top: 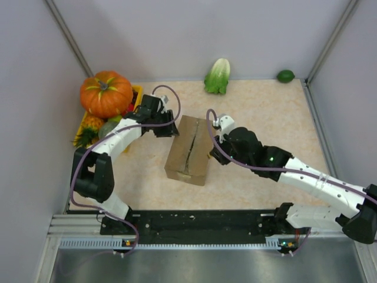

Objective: Unpack the express box

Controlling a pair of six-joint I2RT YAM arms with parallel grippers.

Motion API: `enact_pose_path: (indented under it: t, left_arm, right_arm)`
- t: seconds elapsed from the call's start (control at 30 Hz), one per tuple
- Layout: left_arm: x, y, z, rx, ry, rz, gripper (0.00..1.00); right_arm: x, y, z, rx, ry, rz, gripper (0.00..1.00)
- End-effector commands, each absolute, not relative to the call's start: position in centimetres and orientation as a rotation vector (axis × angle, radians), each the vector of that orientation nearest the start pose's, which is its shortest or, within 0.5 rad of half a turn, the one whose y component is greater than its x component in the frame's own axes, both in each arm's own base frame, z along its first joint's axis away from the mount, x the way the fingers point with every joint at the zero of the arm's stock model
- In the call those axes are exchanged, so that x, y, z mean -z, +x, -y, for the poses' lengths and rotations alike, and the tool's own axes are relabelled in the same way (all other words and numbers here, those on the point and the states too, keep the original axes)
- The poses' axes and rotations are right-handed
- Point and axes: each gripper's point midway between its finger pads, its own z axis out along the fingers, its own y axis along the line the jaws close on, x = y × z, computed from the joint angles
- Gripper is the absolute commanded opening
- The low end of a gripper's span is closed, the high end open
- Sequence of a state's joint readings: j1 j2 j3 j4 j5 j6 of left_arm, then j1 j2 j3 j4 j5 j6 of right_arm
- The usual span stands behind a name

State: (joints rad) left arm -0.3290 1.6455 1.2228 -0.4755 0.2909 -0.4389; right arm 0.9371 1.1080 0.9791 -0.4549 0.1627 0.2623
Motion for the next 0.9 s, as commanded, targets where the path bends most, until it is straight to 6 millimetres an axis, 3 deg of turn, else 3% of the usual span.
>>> enact_pose_path:
  t: [0.0, 0.2, 0.43, 0.63, 0.87]
  left_arm:
    - [-14.4, 34.4, 18.3, 0.638, 0.042, -2.501, 0.46]
    - [-13.6, 30.2, 17.5, 0.678, 0.058, -2.543, 0.47]
    - [-12.3, 25.7, 17.9, 0.811, 0.077, -2.598, 0.47]
    - [-10.8, 24.1, 18.1, 0.860, 0.062, -2.642, 0.45]
    - [-9.7, 23.3, 17.6, 0.832, 0.080, -2.689, 0.41]
  right_arm:
    - [-25.3, 20.8, -28.7, -0.577, -0.795, -1.869, 0.00]
    - [-25.1, 17.4, -32.2, -0.725, -1.018, -1.732, 0.00]
    - [-23.8, 16.0, -35.2, -0.745, -1.175, -1.667, 0.00]
    - [-21.7, 15.6, -37.3, -0.735, -1.249, -1.649, 0.00]
    - [-20.8, 16.9, -37.2, -0.654, -1.203, -1.647, 0.00]
